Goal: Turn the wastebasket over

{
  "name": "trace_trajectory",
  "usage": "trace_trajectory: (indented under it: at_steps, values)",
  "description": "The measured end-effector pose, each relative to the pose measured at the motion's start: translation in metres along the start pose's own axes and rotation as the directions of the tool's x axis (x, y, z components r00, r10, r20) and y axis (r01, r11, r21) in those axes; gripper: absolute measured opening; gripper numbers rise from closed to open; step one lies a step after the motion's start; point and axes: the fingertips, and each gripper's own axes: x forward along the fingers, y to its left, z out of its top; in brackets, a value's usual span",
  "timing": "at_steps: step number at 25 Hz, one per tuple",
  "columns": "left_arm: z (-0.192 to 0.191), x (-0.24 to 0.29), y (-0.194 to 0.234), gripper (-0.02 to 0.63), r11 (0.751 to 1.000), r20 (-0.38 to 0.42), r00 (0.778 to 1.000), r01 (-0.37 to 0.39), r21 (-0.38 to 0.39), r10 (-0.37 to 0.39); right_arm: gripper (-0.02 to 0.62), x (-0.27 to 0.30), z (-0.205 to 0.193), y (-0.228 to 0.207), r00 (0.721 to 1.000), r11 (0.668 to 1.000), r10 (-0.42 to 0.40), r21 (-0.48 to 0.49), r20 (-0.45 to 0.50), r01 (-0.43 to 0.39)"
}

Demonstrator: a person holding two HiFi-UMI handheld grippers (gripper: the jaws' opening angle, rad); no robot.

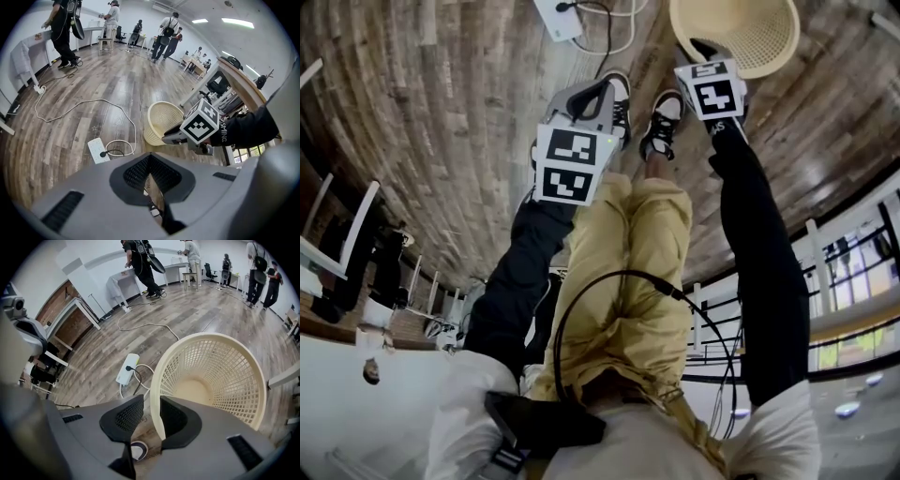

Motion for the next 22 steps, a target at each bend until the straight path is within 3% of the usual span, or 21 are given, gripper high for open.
trace_trajectory:
  at_steps: [11,17,22]
  values:
    - [0.001,0.008,0.0,0.002,0.999,-0.024,1.0,0.01,-0.045,-0.011,0.089,0.025,-0.017,-0.014,0.996,0.992,-0.06,-0.112,-0.062,0.053]
    - [0.006,-0.004,0.0,0.002,0.998,-0.016,1.0,0.004,-0.055,-0.005,0.072,-0.012,0.017,-0.015,0.997,0.995,-0.068,-0.071,0.043,0.071]
    - [0.023,-0.012,-0.011,0.002,0.999,0.014,1.0,0.009,-0.045,-0.008,0.061,-0.047,0.057,-0.026,0.985,0.998,-0.049,0.058,0.166,0.039]
